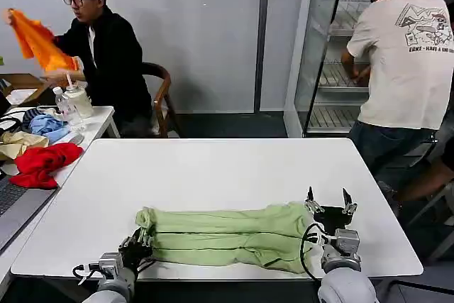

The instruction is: Fold and organize the clothes.

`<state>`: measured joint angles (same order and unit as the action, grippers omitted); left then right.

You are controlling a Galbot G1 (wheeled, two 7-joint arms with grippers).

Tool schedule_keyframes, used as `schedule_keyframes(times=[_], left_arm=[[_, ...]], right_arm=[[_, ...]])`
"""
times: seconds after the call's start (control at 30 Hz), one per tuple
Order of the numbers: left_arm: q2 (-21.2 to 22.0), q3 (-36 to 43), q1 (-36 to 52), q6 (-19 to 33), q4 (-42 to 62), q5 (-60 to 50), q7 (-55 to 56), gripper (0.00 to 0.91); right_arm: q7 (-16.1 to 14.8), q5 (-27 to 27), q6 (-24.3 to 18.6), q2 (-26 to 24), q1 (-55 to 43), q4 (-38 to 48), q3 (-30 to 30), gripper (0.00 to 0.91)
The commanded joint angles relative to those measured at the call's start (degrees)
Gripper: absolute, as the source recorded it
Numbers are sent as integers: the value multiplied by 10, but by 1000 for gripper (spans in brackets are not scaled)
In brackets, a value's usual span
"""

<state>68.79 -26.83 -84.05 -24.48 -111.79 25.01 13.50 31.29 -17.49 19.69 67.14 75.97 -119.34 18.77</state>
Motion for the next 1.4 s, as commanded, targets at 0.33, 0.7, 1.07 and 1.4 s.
schedule_keyframes(times=[0.33,0.7,1.07,1.4], left_arm=[[-78,-68,27,56,53,-56,10,20],[-212,-74,105,96,180,-52,-2,20],[-204,-79,72,68,26,-36,3,20],[-122,0,51,20,-115,54,29,20]], right_arm=[[1,0,-6,0,0,4,-4,907],[1,1,-14,0,2,7,-8,907],[3,3,-16,5,5,12,-10,907],[3,8,-15,7,5,13,-11,907]])
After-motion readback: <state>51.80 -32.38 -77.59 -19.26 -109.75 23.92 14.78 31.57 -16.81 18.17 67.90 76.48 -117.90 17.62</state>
